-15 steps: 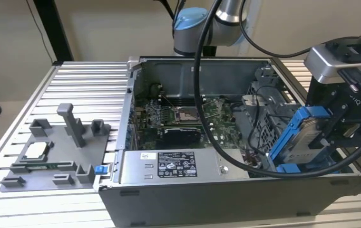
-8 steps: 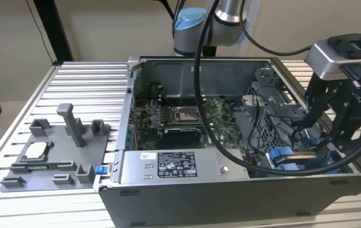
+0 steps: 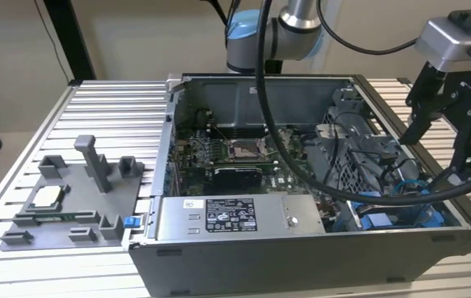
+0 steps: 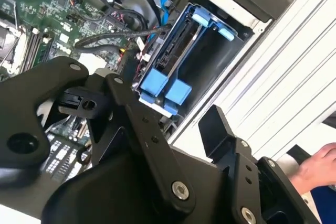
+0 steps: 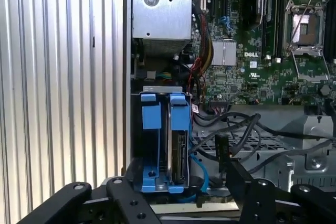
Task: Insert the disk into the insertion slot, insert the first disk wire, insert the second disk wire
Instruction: 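Insert the disk into the insertion slot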
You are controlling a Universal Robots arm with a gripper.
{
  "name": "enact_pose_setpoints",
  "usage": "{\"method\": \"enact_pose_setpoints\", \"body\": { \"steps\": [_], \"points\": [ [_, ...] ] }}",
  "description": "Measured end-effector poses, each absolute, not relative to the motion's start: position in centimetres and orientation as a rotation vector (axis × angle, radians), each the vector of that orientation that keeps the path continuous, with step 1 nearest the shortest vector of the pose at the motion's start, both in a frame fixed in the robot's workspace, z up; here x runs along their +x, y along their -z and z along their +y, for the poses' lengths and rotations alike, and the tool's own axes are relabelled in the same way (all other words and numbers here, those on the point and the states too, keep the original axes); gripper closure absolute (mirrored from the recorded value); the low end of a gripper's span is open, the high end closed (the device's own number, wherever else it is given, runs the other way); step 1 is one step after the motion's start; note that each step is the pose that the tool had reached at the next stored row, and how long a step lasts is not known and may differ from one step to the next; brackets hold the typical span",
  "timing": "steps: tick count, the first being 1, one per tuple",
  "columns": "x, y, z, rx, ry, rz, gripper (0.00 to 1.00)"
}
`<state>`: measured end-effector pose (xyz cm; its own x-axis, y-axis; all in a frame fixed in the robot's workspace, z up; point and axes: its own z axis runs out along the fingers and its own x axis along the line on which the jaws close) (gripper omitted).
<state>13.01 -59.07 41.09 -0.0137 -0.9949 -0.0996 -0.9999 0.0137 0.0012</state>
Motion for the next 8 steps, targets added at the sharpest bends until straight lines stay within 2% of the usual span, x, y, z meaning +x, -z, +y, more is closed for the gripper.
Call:
{"method": "enact_pose_setpoints", "body": {
  "steps": [8],
  "points": [
    [13.0, -40.9, -57.6, -2.154, -0.108, 2.188, 0.0]
  ]
}}
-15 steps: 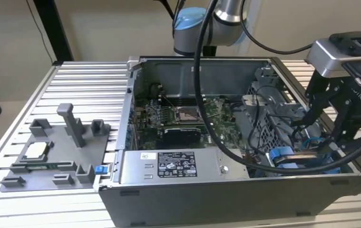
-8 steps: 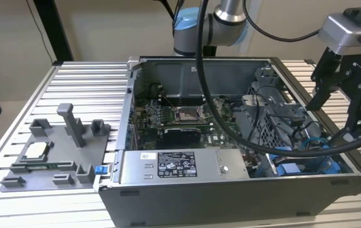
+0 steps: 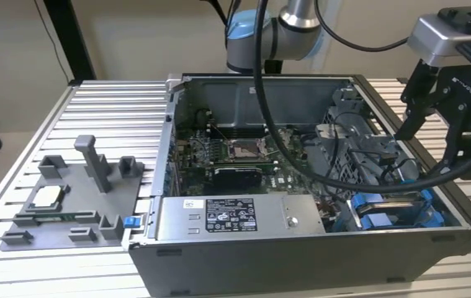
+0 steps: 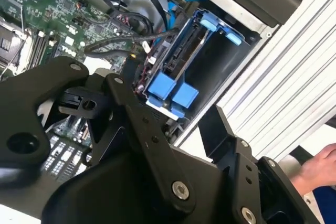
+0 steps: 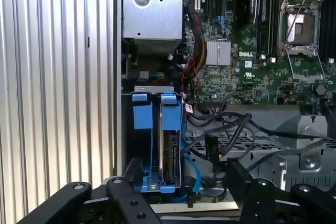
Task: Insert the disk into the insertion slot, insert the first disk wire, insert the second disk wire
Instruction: 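Insert the disk into the insertion slot, then insert the first disk wire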
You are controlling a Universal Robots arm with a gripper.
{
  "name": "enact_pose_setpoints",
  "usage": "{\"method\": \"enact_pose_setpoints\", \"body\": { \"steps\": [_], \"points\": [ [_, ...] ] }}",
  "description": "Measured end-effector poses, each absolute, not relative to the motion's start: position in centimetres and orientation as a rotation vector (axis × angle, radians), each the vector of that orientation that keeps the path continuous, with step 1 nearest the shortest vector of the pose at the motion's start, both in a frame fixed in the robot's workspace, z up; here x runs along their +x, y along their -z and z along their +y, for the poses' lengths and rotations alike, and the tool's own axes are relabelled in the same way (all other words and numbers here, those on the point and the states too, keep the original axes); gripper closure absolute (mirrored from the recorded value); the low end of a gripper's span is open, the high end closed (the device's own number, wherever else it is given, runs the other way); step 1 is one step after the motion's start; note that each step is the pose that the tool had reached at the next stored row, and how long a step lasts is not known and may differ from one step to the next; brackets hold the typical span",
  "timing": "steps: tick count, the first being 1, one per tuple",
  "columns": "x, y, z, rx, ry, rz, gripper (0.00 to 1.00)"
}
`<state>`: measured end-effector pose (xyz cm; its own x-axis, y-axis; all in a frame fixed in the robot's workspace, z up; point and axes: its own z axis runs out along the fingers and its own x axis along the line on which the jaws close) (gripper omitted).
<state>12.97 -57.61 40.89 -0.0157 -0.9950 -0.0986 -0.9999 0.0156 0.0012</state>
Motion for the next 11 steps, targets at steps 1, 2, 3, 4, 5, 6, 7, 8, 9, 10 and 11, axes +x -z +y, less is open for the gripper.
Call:
{"method": "enact_pose_setpoints", "body": {
  "steps": [1, 2, 3, 4, 5, 6, 7, 8, 9, 10, 11],
  "points": [
    [12.9, -40.8, -57.3, -2.154, -0.107, 2.188, 0.0],
    [12.9, -40.7, -57.0, -2.156, -0.104, 2.19, 0.0],
    [12.8, -40.6, -56.7, -2.158, -0.099, 2.192, 0.0],
    [12.8, -40.5, -56.3, -2.16, -0.095, 2.194, 0.0],
    [12.8, -40.4, -56.0, -2.163, -0.09, 2.197, 0.0],
    [12.7, -40.3, -55.7, -2.165, -0.085, 2.199, 0.0],
    [12.7, -40.1, -55.4, -2.167, -0.08, 2.201, 0.0],
    [12.7, -40.0, -55.1, -2.17, -0.075, 2.204, 0.0],
    [12.7, -39.9, -54.8, -2.172, -0.071, 2.206, 1.0],
    [12.7, -39.8, -54.6, -2.173, -0.067, 2.207, 1.0],
    [12.6, -39.7, -54.3, -2.174, -0.065, 2.209, 1.0]
  ]
}}
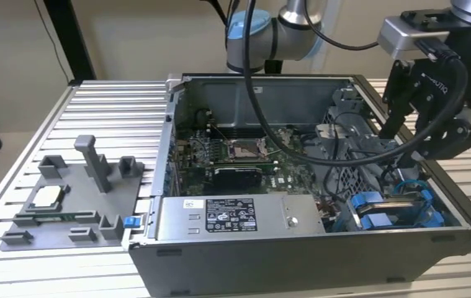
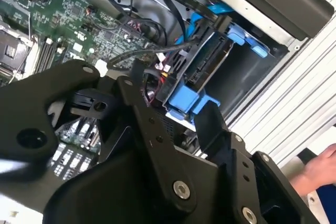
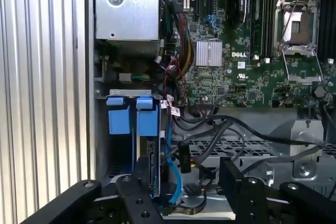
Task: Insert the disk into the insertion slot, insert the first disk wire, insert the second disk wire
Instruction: 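Insert the first disk wire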
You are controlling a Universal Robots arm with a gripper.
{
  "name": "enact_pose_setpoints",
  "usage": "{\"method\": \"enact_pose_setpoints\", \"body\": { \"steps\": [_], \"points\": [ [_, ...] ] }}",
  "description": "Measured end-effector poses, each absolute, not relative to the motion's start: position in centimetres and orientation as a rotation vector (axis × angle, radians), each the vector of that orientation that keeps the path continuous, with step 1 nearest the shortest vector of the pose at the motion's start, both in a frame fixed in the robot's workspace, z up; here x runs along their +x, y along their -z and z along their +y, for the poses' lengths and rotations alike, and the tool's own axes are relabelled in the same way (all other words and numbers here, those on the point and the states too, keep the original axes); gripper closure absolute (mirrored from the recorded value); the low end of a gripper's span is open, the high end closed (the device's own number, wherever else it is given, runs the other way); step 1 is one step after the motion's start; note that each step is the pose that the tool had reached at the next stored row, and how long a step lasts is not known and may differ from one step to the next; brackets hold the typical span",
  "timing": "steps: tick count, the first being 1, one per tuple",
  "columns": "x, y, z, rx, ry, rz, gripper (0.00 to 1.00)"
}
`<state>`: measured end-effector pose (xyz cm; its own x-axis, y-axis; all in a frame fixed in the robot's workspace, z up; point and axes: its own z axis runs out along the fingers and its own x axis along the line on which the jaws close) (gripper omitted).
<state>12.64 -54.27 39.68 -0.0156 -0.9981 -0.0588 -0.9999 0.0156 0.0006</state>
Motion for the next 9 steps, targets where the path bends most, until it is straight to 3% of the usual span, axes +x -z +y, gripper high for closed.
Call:
{"method": "enact_pose_setpoints", "body": {
  "steps": [9],
  "points": [
    [12.41, -39.5, -53.75, -2.181, -0.054, 2.212, 1.0]
  ]
}}
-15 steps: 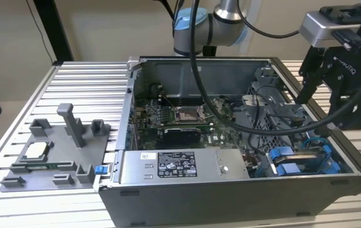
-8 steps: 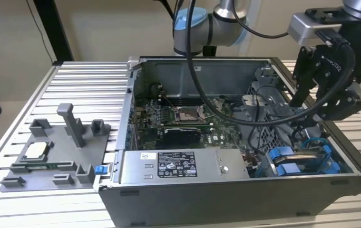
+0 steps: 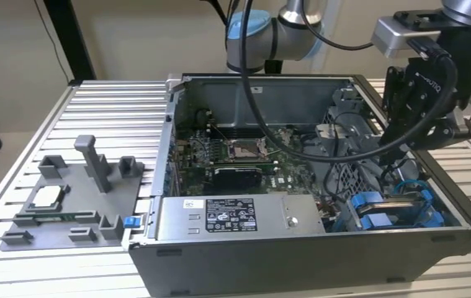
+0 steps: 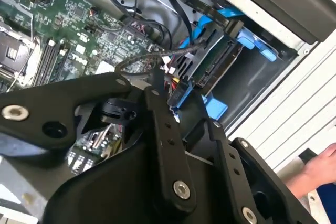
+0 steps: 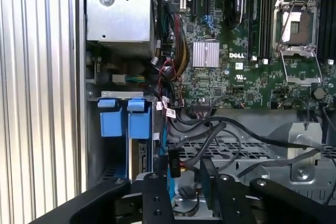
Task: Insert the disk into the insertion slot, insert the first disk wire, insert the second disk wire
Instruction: 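Insert the first disk wire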
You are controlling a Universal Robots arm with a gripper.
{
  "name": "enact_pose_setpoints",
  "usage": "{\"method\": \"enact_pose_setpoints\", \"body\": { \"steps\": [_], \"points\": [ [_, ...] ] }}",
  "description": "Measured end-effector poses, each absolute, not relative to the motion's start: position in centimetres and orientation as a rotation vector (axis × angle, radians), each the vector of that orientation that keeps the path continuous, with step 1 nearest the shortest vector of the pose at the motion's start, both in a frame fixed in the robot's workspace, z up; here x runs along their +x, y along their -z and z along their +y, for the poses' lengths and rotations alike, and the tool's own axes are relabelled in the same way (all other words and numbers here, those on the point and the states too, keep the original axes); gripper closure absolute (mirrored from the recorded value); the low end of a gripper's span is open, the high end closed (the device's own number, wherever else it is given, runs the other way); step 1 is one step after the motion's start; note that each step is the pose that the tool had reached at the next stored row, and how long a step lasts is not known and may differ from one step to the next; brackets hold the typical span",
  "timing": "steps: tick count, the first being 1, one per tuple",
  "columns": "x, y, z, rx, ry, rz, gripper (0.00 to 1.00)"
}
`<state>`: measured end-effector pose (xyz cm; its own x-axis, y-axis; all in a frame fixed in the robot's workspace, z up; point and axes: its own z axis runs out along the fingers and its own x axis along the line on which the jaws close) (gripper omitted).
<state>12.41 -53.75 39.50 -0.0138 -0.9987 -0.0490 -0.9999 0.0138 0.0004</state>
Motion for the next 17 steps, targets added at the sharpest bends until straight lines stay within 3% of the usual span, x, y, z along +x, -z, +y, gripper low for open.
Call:
{"method": "enact_pose_setpoints", "body": {
  "steps": [11, 12, 17],
  "points": [
    [12.15, -39.34, -54.76, -2.185, -0.055, 2.208, 1.0],
    [12.15, -39.34, -54.76, -2.185, -0.055, 2.208, 0.0],
    [12.07, -39.22, -54.75, -2.185, -0.055, 2.208, 0.0]
  ]
}}
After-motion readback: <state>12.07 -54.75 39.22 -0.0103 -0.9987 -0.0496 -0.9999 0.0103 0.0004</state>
